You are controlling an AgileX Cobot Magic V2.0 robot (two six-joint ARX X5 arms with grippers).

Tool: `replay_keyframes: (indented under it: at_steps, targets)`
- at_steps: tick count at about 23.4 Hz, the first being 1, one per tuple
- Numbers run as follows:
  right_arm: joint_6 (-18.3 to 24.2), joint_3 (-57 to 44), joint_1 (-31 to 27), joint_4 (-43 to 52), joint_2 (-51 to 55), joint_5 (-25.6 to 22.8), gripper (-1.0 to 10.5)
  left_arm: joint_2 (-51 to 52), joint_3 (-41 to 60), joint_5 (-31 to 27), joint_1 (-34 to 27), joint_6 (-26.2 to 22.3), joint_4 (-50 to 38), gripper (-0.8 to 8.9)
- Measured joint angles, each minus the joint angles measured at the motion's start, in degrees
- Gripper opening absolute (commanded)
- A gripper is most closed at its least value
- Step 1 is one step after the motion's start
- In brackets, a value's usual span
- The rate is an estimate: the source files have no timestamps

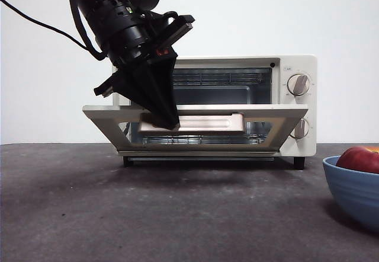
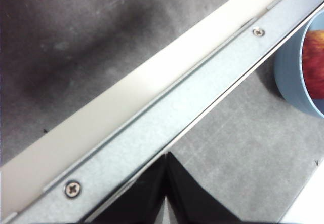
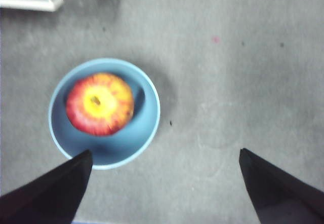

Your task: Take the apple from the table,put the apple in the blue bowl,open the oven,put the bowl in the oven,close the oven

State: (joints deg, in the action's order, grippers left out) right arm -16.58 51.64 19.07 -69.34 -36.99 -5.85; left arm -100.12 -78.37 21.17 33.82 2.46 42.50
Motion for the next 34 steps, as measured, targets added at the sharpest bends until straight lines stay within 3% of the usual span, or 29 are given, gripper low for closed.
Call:
replay_keyframes:
  at_steps: [7,12,20,25,34]
  targets:
    - [-0.90,-1.84,0.00,-0.72,-1.25,0.46,4.6,0.87,-0.04,-0.42,0.77,-2.23,4.76,0.07]
    - [-1.64,-7.41,-0.68,6.73,-7.48,4.63,4.4,9.35,-0.11,1.29,0.85,-3.02,1.64,0.07]
    - [0.59,-10.99,-9.20,16.37,-17.11,11.08,4.2,26.99,-0.04,1.29,-9.70,-3.91,0.55,0.07]
    - [2.80,-11.67,-13.38,19.45,-22.80,14.08,3.7,36.74,7.56,1.27,-15.41,-3.98,-0.09,0.07]
    - [3.32,-11.67,-13.51,24.63,-30.60,15.30,2.4,50.25,20.65,1.29,-16.83,-0.96,0.07,0.07]
